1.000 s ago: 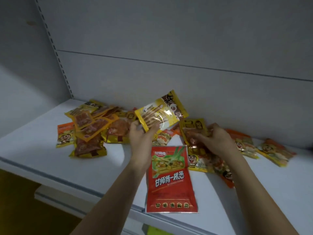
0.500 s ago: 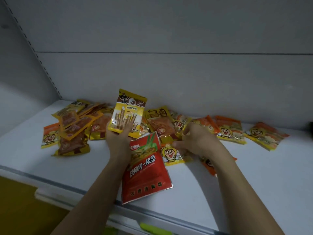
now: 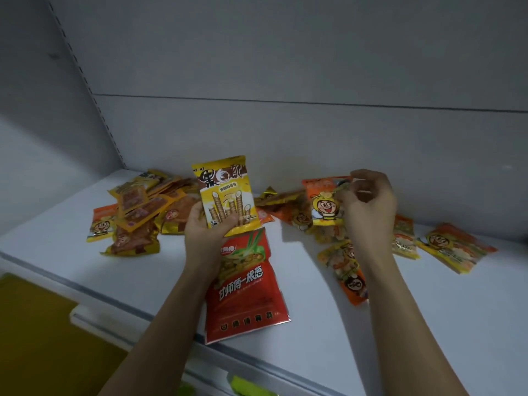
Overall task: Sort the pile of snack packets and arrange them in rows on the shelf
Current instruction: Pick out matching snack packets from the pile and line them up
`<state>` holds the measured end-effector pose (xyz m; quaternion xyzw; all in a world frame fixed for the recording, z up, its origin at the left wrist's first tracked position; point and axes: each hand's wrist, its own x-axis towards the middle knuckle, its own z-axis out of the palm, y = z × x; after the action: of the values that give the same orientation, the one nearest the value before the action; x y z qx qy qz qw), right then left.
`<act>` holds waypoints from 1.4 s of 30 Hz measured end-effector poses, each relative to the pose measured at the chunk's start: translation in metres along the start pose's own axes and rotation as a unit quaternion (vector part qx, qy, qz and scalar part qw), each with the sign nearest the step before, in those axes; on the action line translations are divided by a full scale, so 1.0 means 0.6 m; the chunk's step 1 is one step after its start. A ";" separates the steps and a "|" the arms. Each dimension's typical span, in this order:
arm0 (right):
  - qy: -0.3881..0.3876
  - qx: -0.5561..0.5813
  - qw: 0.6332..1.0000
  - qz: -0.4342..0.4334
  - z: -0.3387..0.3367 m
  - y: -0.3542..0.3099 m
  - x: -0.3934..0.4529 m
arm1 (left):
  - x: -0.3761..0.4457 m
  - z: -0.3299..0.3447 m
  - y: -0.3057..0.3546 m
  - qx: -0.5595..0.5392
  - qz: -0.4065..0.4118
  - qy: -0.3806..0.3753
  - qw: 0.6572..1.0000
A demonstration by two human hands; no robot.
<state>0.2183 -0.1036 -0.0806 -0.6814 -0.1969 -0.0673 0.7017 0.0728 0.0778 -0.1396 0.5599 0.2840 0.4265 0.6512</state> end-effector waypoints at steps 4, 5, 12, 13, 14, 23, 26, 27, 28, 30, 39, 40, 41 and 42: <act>0.001 0.076 0.996 -0.047 0.007 -0.005 -0.006 | 0.000 0.003 -0.006 0.040 0.016 -0.038 0.998; -0.009 0.080 0.995 -0.053 0.010 -0.004 -0.008 | 0.001 0.004 -0.007 0.046 0.016 -0.040 0.998; -0.156 -0.017 0.987 0.016 0.039 0.030 -0.020 | -0.001 0.016 -0.003 0.049 0.017 -0.023 0.998; -0.187 -0.053 0.980 0.032 0.047 0.041 -0.026 | 0.001 0.016 0.001 0.030 0.004 -0.016 0.999; -0.211 -0.101 0.972 0.035 0.056 0.051 -0.031 | 0.005 0.013 0.006 0.014 -0.004 -0.007 1.000; -0.254 -0.244 0.933 -0.075 0.218 -0.020 -0.013 | 0.119 -0.164 0.087 0.016 0.025 0.048 0.998; -0.335 -0.201 0.920 -0.032 0.346 -0.044 -0.006 | 0.185 -0.268 0.106 0.004 0.024 0.108 0.994; -0.350 -0.205 0.914 -0.020 0.390 -0.049 -0.003 | 0.209 -0.304 0.108 -0.001 0.024 0.123 0.992; -0.360 -0.214 0.908 -0.009 0.432 -0.053 -0.001 | 0.232 -0.335 0.109 0.002 0.025 0.128 0.991; -0.364 -0.224 0.904 0.013 0.515 -0.053 0.002 | 0.275 -0.388 0.105 0.006 0.031 0.124 0.992; -0.378 -0.449 0.810 0.002 0.762 0.018 0.003 | 0.410 -0.476 0.052 0.065 0.080 0.062 0.993; -0.376 -0.475 0.795 -0.010 0.773 0.029 0.003 | 0.415 -0.481 0.045 0.076 0.080 0.060 0.992; -0.375 -0.497 0.782 -0.020 0.783 0.038 0.003 | 0.418 -0.484 0.044 0.089 0.079 0.058 0.991; -0.374 -0.510 0.775 -0.026 0.790 0.044 0.003 | 0.420 -0.487 0.041 0.102 0.077 0.051 0.990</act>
<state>0.1417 0.3639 -0.1072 -0.9055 -0.3980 0.0840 0.1210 -0.0606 0.4405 -0.1504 0.6212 0.3153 0.4724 0.5400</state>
